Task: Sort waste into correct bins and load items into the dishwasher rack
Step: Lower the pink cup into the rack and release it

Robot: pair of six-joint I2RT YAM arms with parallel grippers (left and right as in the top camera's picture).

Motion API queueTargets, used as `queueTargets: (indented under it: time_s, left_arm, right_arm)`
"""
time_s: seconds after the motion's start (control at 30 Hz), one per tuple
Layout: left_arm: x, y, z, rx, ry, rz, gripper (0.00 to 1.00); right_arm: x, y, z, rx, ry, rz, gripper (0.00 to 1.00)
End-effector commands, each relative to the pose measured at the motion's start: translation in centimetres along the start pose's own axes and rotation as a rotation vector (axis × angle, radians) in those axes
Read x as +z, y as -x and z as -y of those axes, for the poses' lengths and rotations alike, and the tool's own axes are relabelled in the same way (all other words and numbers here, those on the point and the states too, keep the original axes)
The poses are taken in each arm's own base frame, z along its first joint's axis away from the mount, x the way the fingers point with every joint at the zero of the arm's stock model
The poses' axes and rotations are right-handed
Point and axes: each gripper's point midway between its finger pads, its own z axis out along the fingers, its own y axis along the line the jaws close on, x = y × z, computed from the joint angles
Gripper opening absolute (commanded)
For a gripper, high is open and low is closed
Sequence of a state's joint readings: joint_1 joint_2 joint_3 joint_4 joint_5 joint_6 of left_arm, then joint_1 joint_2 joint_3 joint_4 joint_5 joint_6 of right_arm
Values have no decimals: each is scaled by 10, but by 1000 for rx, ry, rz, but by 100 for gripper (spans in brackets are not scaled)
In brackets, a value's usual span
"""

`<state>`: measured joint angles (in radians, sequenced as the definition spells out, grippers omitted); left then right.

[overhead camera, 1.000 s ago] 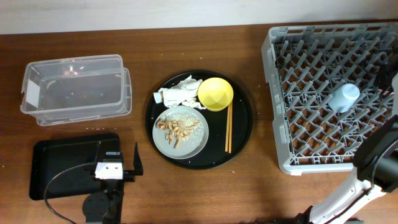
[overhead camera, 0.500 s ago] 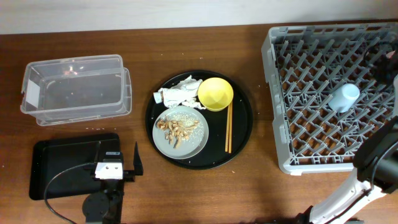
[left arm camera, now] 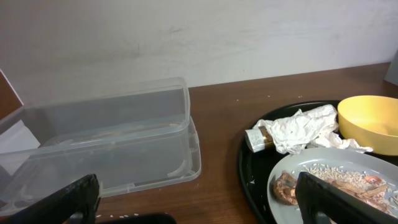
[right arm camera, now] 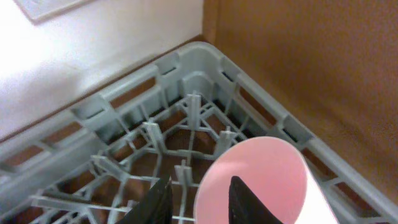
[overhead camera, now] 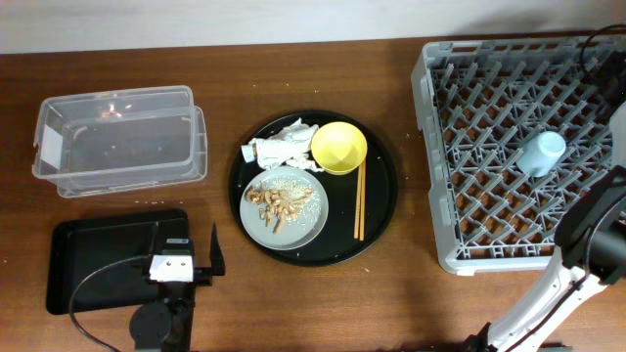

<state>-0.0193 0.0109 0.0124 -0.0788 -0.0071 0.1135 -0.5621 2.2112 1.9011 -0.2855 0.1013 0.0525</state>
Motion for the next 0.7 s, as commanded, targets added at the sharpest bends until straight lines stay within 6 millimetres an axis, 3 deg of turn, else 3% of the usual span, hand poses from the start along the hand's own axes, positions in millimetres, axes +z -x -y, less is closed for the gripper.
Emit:
queueTargets:
  time_s: [0.0, 0.07, 0.13, 0.23, 0.37, 0.43, 0.47, 0.53, 0.6, 0.67]
  left_arm:
    - [0, -2, 1, 16, -4, -5, 99]
    - [0, -2, 1, 16, -4, -5, 99]
    - [0, -2, 1, 16, -4, -5, 99]
    - [0, -2, 1, 16, -4, -5, 99]
    - [0, -2, 1, 16, -4, -5, 99]
    - [0, -2, 1, 16, -4, -5, 99]
    - [0, -2, 1, 16, -4, -5, 99]
    - [0, -2, 1, 16, -4, -5, 99]
    - [0, -2, 1, 16, -4, -5, 99]
    - [0, -2, 1, 16, -4, -5, 99]
  right_arm:
    - [0, -9, 21, -3, -142, -39, 24]
    - [-5, -25, 30, -17, -187, -108, 10]
    - [-28, -18, 32, 30, -196, -136, 4]
    - [-65, -10, 40, 68, -230, -210, 4]
    - [-98, -34, 48, 204, -303, -363, 4]
    - [-100, -36, 47, 198, -296, -377, 4]
    - [-100, -25, 36, 197, -222, -347, 4]
    - [-93, 17, -4, 166, 29, -210, 4]
    - [-70, 40, -12, 175, 68, -90, 4]
    - [-36, 27, -12, 150, 56, -87, 4]
